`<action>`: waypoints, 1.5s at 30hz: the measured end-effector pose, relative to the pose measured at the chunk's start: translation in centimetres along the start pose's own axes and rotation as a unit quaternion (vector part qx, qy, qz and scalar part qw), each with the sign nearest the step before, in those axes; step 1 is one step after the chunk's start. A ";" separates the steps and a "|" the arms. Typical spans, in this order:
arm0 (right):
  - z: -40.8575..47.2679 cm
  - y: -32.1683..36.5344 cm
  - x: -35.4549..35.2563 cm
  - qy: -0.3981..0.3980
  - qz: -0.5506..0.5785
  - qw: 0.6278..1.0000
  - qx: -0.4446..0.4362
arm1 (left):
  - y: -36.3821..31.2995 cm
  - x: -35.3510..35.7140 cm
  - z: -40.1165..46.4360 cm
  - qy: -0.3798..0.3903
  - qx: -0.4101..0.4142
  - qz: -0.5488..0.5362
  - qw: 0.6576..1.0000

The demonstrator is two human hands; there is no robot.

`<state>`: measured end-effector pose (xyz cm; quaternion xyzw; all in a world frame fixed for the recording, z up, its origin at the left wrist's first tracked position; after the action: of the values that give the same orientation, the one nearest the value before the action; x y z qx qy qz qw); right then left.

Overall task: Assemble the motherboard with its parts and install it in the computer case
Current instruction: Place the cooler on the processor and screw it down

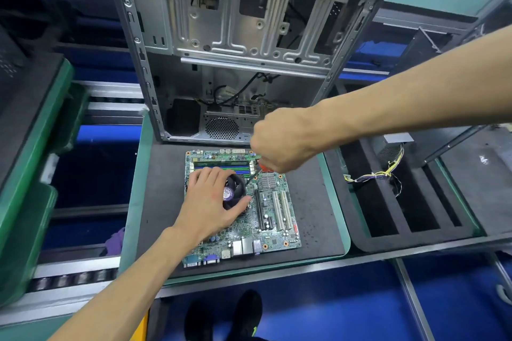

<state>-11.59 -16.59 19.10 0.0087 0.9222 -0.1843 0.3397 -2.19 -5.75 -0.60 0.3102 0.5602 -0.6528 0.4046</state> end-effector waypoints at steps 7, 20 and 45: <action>1.1 -2.1 1.6 0.199 0.551 0.795 0.156 | 0.0 -0.1 0.1 -0.009 0.005 -0.002 1.000; -0.2 -0.4 1.3 0.078 0.187 0.977 0.073 | 0.0 0.1 0.1 -0.006 0.005 -0.001 1.000; 1.7 -1.8 0.2 0.208 0.490 0.834 0.149 | 0.1 0.1 0.0 -0.004 0.002 0.002 1.000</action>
<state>-10.89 -18.88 18.36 0.5478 0.8078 -0.1226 0.1801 -2.17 -5.77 -0.73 0.3093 0.5565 -0.6546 0.4077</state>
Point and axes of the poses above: each hand's wrist, its own z-axis towards the middle knuckle, its own x-axis out of the palm, y = z × x, the point moved 2 cm from there along z, towards the middle knuckle, and after that the axes turned 7 degrees about y, right-handed, at the moved point
